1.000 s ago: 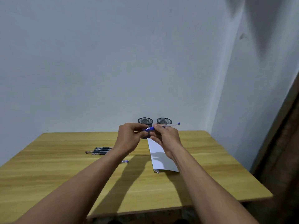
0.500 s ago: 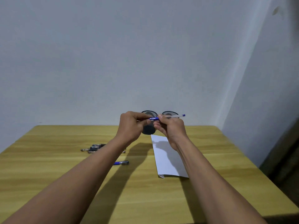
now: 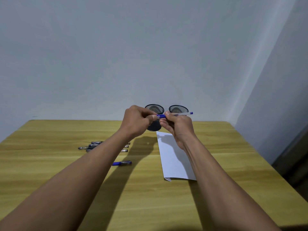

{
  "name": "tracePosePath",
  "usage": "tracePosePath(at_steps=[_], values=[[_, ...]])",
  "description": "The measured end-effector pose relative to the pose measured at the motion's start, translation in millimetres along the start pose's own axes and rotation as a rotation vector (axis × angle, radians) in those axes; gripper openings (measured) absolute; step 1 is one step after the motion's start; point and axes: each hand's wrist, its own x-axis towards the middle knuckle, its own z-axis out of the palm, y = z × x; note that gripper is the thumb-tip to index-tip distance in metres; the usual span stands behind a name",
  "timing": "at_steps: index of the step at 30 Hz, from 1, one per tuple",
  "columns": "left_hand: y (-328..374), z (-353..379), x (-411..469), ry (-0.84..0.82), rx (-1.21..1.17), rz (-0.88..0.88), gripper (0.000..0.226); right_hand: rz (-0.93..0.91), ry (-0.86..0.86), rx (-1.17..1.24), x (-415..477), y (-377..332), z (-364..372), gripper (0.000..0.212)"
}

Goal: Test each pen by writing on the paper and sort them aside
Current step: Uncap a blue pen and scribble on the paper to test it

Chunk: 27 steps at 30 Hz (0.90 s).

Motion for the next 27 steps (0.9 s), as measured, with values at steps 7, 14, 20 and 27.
tracePosePath(at_steps=[7,14,20,27], values=[[-7.3,5.7,6.6,0.003,-0.009,-0.022,0.009,-0.006,0.023,0.030,8.7,5.5,0.2,0.014],[-28.5,-17.6,13.1,0.086,0.082,-0.061,0.009,-0.032,0.157,0.085,22.0,4.1,-32.8,0.018],[-49.7,17.1,17.2,0.003,0.107,-0.193,0.012,-0.109,0.140,-0.279,26.1,31.7,-34.1,0.022],[-80.8,46.8,23.1,-0.007,0.259,-0.226,0.012,-0.093,0.169,-0.241,32.3,76.8,-50.3,0.016]])
